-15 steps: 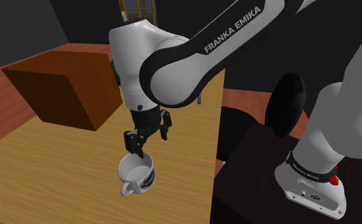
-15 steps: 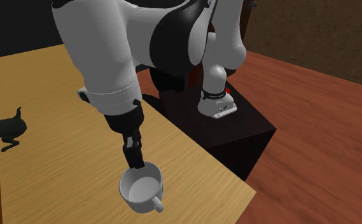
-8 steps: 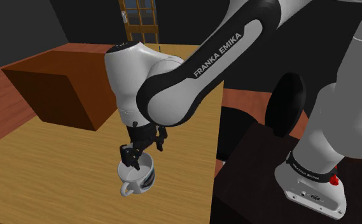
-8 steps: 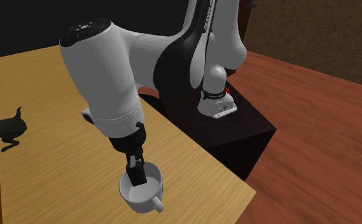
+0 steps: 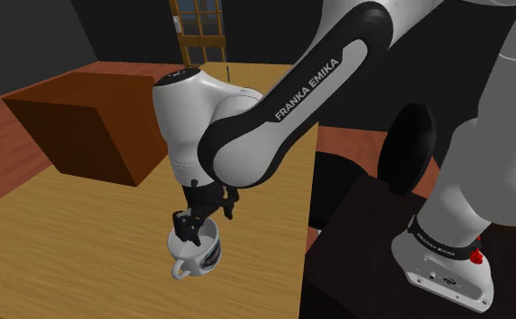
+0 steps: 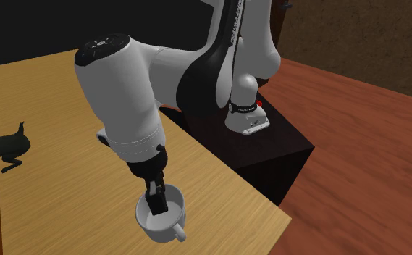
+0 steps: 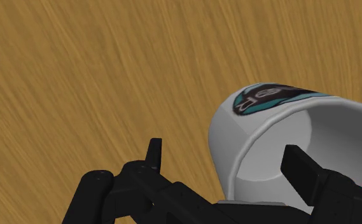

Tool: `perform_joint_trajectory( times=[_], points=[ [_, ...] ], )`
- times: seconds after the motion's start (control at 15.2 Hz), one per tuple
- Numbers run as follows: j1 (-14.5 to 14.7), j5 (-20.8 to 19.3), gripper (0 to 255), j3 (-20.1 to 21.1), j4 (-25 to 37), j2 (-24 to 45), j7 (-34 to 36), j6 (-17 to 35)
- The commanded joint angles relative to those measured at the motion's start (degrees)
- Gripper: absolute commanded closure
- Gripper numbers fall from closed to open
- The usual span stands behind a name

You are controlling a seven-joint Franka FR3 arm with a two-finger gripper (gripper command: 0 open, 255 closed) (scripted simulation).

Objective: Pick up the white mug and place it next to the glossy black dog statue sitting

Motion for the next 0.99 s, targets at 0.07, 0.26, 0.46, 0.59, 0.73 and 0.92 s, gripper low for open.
perform_joint_trajectory(
  times=[0.07, 0.26, 0.46, 0.59, 0.73, 0.92],
  points=[
    [0.0, 0.0, 255, 0.0, 0.0, 0.0, 0.0, 0.0],
    [0.0, 0.0, 255, 0.0, 0.0, 0.0, 0.0, 0.0],
    [0.0, 0.0, 255, 0.0, 0.0, 0.0, 0.0, 0.0],
    [0.0, 0.0, 255, 0.0, 0.0, 0.0, 0.0, 0.0],
    [-0.1, 0.3, 255, 0.1, 0.2, -0.5, -0.2, -0.7],
    [-0.2, 1.2, 255, 0.2, 1.1, -2.0, -0.7, -2.9]
  ],
)
